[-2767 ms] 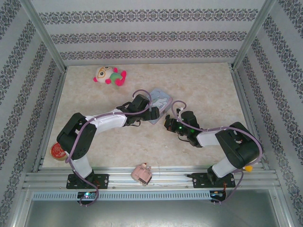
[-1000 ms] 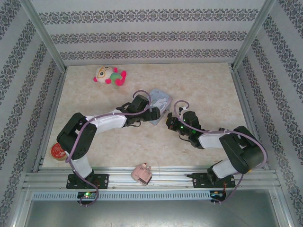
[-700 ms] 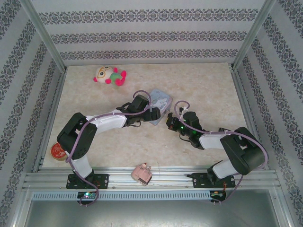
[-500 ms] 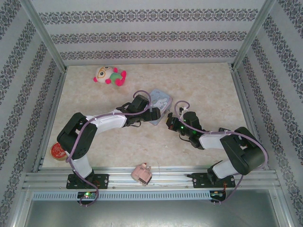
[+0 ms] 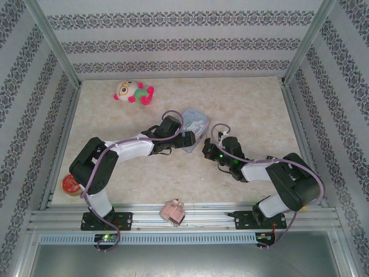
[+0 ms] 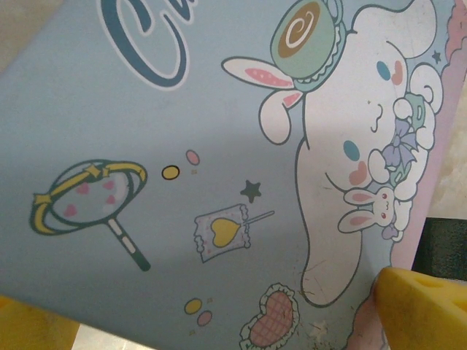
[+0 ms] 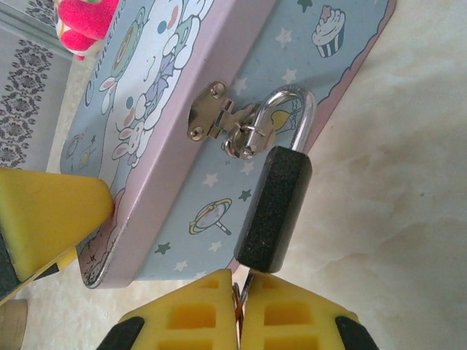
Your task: Unlock the padlock with the key
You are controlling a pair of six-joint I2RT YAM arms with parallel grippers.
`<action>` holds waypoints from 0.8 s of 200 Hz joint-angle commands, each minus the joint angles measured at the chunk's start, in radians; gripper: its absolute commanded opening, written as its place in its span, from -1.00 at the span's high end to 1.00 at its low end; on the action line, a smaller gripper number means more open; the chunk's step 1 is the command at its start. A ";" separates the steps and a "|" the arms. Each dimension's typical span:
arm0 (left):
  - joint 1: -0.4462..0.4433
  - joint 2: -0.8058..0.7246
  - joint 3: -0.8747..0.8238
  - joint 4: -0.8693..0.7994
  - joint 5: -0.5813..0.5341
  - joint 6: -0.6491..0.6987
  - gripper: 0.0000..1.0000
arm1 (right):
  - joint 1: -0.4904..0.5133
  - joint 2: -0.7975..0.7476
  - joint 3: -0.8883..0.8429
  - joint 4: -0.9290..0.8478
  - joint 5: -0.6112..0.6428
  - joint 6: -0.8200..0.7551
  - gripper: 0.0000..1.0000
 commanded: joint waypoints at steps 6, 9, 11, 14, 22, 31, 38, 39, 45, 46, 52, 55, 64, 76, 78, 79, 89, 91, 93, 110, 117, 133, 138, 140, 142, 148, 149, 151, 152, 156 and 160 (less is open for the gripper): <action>0.006 0.031 -0.031 -0.055 0.026 0.008 -0.99 | 0.003 0.012 0.006 0.086 0.047 0.003 1.00; 0.006 0.031 -0.031 -0.054 0.027 0.008 -0.99 | 0.003 0.013 0.006 0.088 0.047 0.004 1.00; 0.006 0.031 -0.032 -0.054 0.027 0.008 -0.99 | 0.003 0.013 0.007 0.089 0.047 0.004 1.00; 0.006 0.031 -0.033 -0.054 0.026 0.008 -0.99 | 0.003 0.014 0.008 0.090 0.047 0.004 1.00; 0.007 0.030 -0.034 -0.053 0.027 0.008 -0.99 | 0.003 0.017 0.011 0.092 0.047 0.004 1.00; 0.008 0.029 -0.035 -0.052 0.026 0.008 -0.99 | 0.004 0.018 0.011 0.094 0.045 0.004 1.00; 0.008 0.028 -0.037 -0.051 0.026 0.007 -0.99 | 0.005 0.019 0.012 0.095 0.045 0.006 1.00; 0.008 0.028 -0.037 -0.050 0.026 0.007 -0.99 | 0.005 0.019 0.012 0.095 0.045 0.006 1.00; 0.009 0.028 -0.038 -0.050 0.026 0.007 -0.99 | 0.005 0.021 0.012 0.097 0.045 0.006 1.00; 0.009 0.028 -0.038 -0.051 0.026 0.006 -0.99 | 0.005 0.021 0.012 0.097 0.046 0.006 1.00; 0.009 0.027 -0.040 -0.050 0.026 0.005 -0.99 | 0.005 0.024 0.012 0.098 0.047 0.009 1.00; 0.009 0.027 -0.042 -0.049 0.025 0.003 -0.99 | 0.005 0.025 0.012 0.100 0.047 0.010 1.00; 0.009 0.026 -0.043 -0.049 0.025 0.002 -0.99 | 0.005 0.030 0.014 0.108 0.047 0.015 1.00; 0.009 0.028 -0.043 -0.048 0.025 0.001 -0.99 | 0.007 0.041 0.017 0.126 0.047 0.022 1.00; 0.009 0.028 -0.043 -0.049 0.025 0.000 -0.99 | 0.007 0.043 0.018 0.129 0.047 0.022 1.00; 0.009 0.028 -0.042 -0.049 0.025 0.000 -0.99 | 0.007 0.044 0.018 0.130 0.047 0.023 1.00; 0.010 0.028 -0.042 -0.047 0.025 0.000 -0.99 | 0.011 0.053 0.022 0.139 0.049 0.029 1.00; 0.010 0.030 -0.042 -0.047 0.025 0.000 -0.99 | 0.010 0.054 0.022 0.140 0.050 0.029 1.00; 0.009 0.030 -0.043 -0.047 0.025 0.000 -0.99 | 0.011 0.055 0.023 0.142 0.050 0.029 1.00; 0.011 0.028 -0.043 -0.046 0.026 -0.001 -0.99 | 0.014 0.067 0.026 0.152 0.050 0.034 1.00; 0.011 0.028 -0.043 -0.047 0.028 -0.001 -0.99 | 0.014 0.071 0.026 0.156 0.049 0.035 1.00; 0.011 0.027 -0.046 -0.046 0.029 0.000 -0.99 | 0.015 0.077 0.027 0.163 0.047 0.038 1.00; 0.011 0.027 -0.047 -0.046 0.028 -0.001 -0.99 | 0.015 0.079 0.028 0.165 0.047 0.039 1.00; 0.011 0.026 -0.047 -0.047 0.027 -0.001 -0.99 | 0.015 0.079 0.028 0.166 0.047 0.039 1.00; 0.011 0.027 -0.046 -0.046 0.026 -0.001 -0.99 | 0.015 0.079 0.028 0.166 0.047 0.039 1.00; 0.012 0.027 -0.048 -0.047 0.026 -0.002 -0.99 | 0.016 0.081 0.028 0.167 0.047 0.040 1.00; 0.012 0.027 -0.048 -0.046 0.026 -0.002 -0.99 | 0.017 0.082 0.028 0.167 0.047 0.040 1.00; 0.012 0.027 -0.048 -0.046 0.026 -0.003 -0.99 | 0.017 0.082 0.028 0.167 0.047 0.041 1.00; 0.012 0.027 -0.048 -0.045 0.026 -0.003 -0.99 | 0.017 0.082 0.027 0.168 0.047 0.041 1.00; 0.012 0.027 -0.048 -0.045 0.026 -0.003 -0.99 | 0.016 0.082 0.027 0.169 0.047 0.041 1.00; 0.012 0.025 -0.048 -0.045 0.026 -0.003 -0.99 | 0.017 0.083 0.028 0.170 0.047 0.041 1.00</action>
